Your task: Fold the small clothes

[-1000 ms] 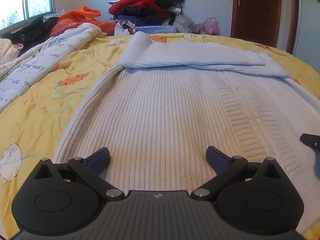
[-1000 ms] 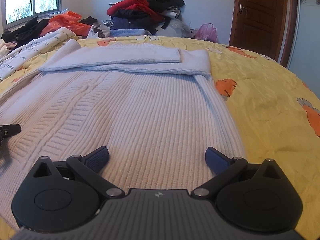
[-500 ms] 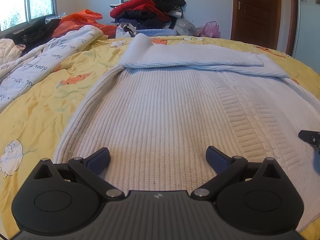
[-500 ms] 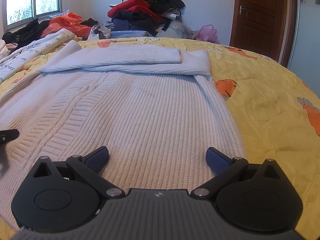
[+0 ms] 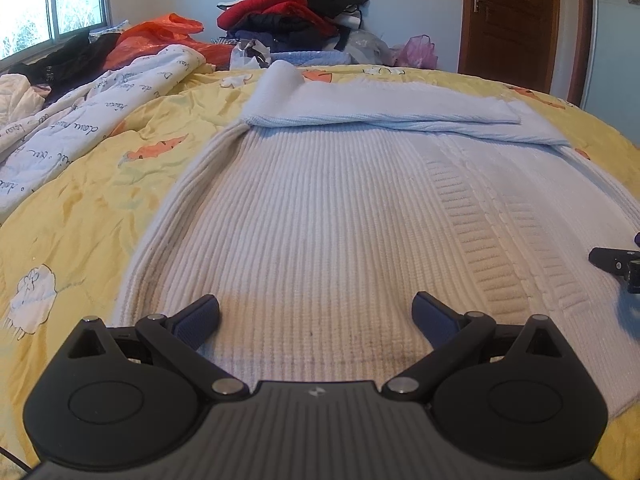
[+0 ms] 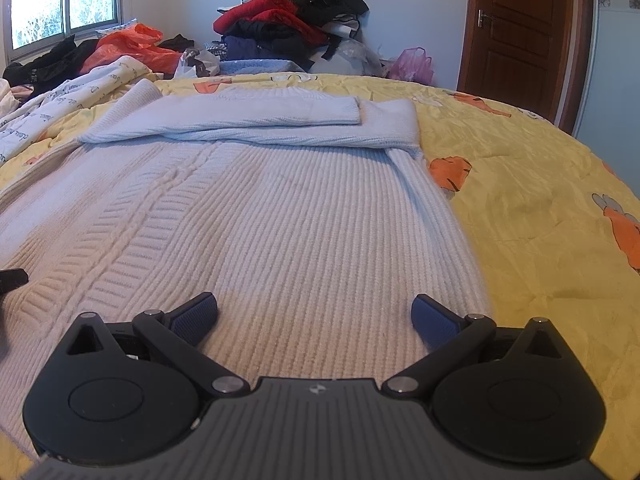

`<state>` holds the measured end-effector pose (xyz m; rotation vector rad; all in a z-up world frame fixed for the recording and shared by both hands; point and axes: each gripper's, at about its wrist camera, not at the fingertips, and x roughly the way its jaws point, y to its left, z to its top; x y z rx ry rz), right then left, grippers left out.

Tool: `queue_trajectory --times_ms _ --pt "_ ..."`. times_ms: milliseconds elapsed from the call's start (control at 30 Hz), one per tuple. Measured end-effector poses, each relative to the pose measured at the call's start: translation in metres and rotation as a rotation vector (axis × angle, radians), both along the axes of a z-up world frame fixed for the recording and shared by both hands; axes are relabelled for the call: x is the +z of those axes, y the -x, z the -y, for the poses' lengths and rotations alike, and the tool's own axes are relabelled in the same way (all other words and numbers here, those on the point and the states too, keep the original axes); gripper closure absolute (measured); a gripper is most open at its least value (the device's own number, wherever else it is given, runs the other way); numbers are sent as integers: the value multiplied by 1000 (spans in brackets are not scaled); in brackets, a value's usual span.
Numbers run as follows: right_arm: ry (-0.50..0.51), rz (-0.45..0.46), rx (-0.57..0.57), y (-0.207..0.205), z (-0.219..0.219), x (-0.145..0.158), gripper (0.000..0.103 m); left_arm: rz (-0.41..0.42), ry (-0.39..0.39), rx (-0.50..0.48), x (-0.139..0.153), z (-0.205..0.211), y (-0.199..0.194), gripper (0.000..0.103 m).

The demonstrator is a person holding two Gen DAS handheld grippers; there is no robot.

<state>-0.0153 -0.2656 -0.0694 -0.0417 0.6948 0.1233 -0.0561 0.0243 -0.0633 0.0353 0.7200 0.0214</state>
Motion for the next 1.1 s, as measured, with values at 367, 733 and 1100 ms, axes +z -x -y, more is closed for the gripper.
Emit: queue_trajectory --times_ms 367,733,1100 --pt "19 -26 22 34 4 5 1 -22 18 -20 4 -5 15 0" --pt "-14 -95 160 95 23 24 3 -81 22 -34 15 -36 60 0" --pt "-211 -155 41 83 84 38 14 -180 152 43 19 -87 57 0"
